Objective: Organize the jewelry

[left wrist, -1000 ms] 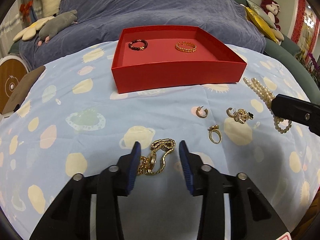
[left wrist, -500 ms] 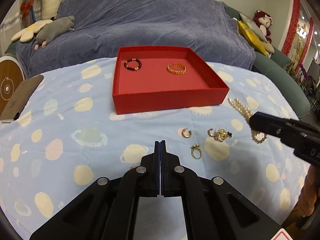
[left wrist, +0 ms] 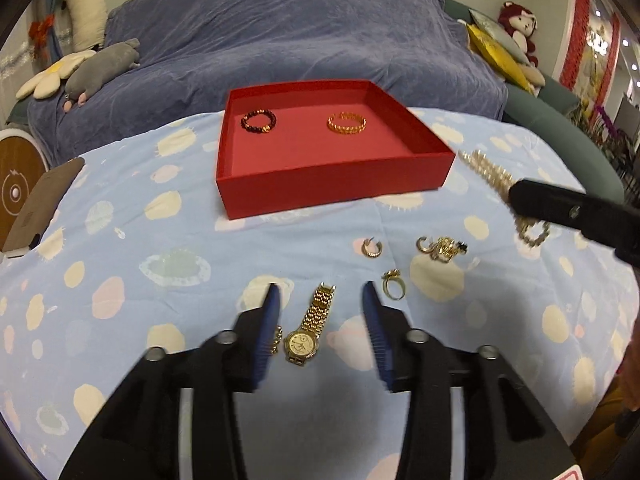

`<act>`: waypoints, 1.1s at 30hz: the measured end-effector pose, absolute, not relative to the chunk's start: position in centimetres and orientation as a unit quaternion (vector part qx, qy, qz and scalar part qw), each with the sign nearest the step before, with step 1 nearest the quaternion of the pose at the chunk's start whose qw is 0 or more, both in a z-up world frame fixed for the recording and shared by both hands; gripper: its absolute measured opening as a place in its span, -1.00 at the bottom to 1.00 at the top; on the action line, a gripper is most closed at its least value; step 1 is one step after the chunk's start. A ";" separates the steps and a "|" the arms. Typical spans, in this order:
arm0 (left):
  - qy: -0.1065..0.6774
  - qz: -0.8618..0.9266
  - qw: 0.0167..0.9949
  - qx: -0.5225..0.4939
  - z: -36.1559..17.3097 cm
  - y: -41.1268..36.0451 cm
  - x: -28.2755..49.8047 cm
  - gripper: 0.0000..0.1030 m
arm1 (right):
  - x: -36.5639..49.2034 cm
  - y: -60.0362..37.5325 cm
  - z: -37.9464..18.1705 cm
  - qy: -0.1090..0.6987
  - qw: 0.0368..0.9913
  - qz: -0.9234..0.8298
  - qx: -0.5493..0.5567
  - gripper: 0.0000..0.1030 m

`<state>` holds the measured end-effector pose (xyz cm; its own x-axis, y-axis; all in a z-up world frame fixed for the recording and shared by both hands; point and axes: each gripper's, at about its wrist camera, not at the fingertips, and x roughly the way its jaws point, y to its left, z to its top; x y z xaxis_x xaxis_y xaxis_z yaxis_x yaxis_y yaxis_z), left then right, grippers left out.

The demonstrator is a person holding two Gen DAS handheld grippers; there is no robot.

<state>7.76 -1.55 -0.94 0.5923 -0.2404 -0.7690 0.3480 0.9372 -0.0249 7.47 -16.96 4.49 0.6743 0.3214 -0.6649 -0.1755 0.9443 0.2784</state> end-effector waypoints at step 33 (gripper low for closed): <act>0.325 -0.190 0.927 -0.006 12.2 -0.8 13.3 -0.83 | 13.5 -17.5 10.5 0.326 0.931 0.134 0.093 -0.76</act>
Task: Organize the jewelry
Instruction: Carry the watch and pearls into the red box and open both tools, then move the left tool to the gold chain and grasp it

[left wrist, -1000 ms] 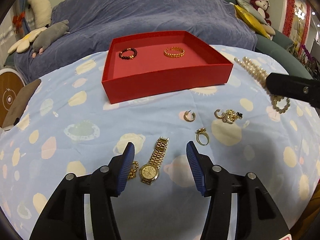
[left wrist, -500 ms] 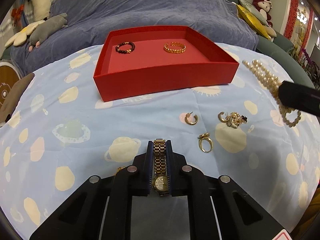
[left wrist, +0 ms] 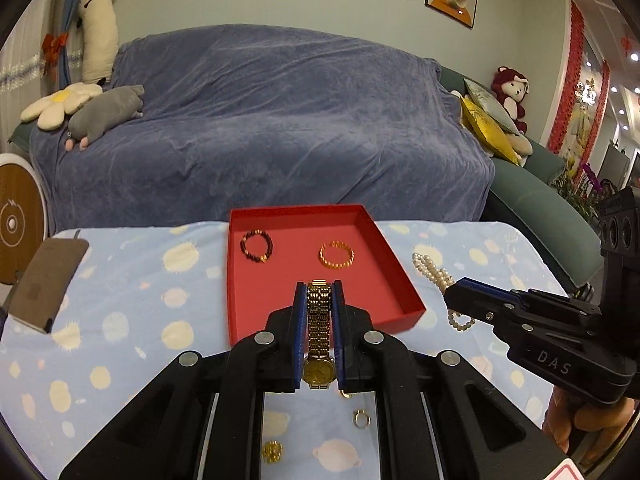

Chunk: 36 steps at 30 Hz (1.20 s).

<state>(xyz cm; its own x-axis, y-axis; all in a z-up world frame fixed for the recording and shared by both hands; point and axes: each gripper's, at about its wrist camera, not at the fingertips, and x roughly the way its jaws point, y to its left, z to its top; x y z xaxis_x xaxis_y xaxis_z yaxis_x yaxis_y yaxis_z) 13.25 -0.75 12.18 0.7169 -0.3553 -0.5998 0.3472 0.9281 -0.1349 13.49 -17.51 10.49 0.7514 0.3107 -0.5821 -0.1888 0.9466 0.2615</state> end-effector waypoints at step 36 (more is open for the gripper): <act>0.331 -0.096 0.938 -0.041 8.8 1.1 24.8 0.36 | 22.2 -20.5 8.2 0.344 0.928 0.072 0.125 0.17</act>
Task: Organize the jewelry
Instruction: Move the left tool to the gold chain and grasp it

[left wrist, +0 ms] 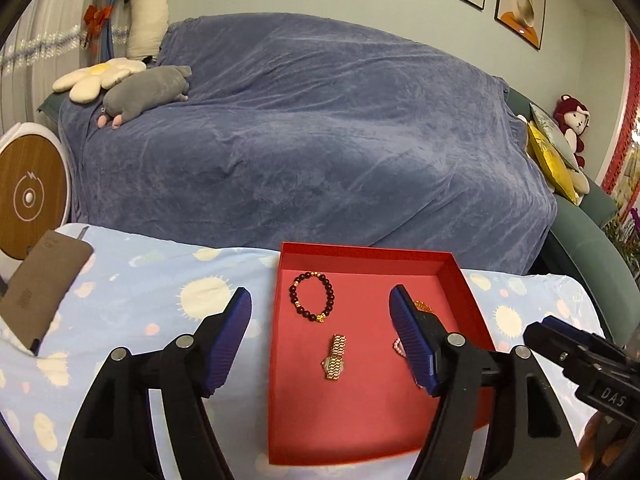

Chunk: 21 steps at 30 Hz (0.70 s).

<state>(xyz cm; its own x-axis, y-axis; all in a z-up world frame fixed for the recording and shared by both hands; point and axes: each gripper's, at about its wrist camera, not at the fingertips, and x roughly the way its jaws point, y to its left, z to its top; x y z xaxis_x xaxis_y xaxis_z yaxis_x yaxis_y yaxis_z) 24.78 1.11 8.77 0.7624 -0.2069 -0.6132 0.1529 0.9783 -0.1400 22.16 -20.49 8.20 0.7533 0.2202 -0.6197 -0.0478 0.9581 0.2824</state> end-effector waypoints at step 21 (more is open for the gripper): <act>0.416 -0.105 0.903 0.035 -0.2 2.8 8.4 0.37 | 6.5 -18.9 4.1 0.393 0.914 0.070 0.066 0.27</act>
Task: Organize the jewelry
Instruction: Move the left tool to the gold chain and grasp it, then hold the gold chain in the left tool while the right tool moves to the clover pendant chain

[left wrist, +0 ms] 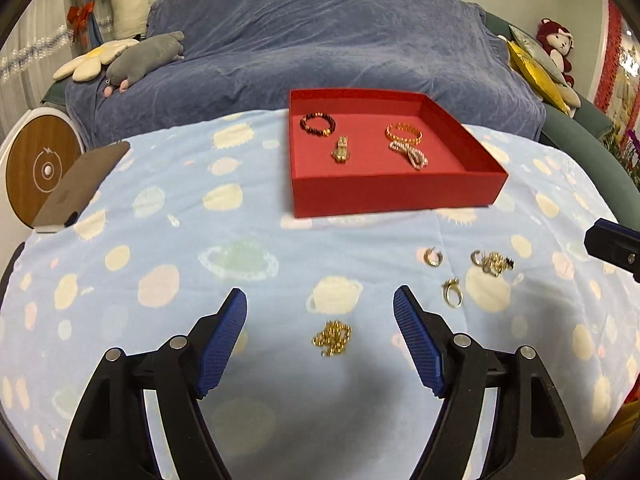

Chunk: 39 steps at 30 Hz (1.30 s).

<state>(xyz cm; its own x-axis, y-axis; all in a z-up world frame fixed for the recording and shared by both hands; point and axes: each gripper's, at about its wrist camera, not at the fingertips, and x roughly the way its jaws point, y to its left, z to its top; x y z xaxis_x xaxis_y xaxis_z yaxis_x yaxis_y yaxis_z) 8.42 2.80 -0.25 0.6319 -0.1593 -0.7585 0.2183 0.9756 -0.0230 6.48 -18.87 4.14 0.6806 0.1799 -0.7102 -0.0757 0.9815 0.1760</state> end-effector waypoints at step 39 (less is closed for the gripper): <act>0.404 -0.172 0.898 -0.017 2.2 2.4 8.0 -0.90 | 11.8 -19.5 -3.1 0.441 0.894 0.051 0.057 -0.52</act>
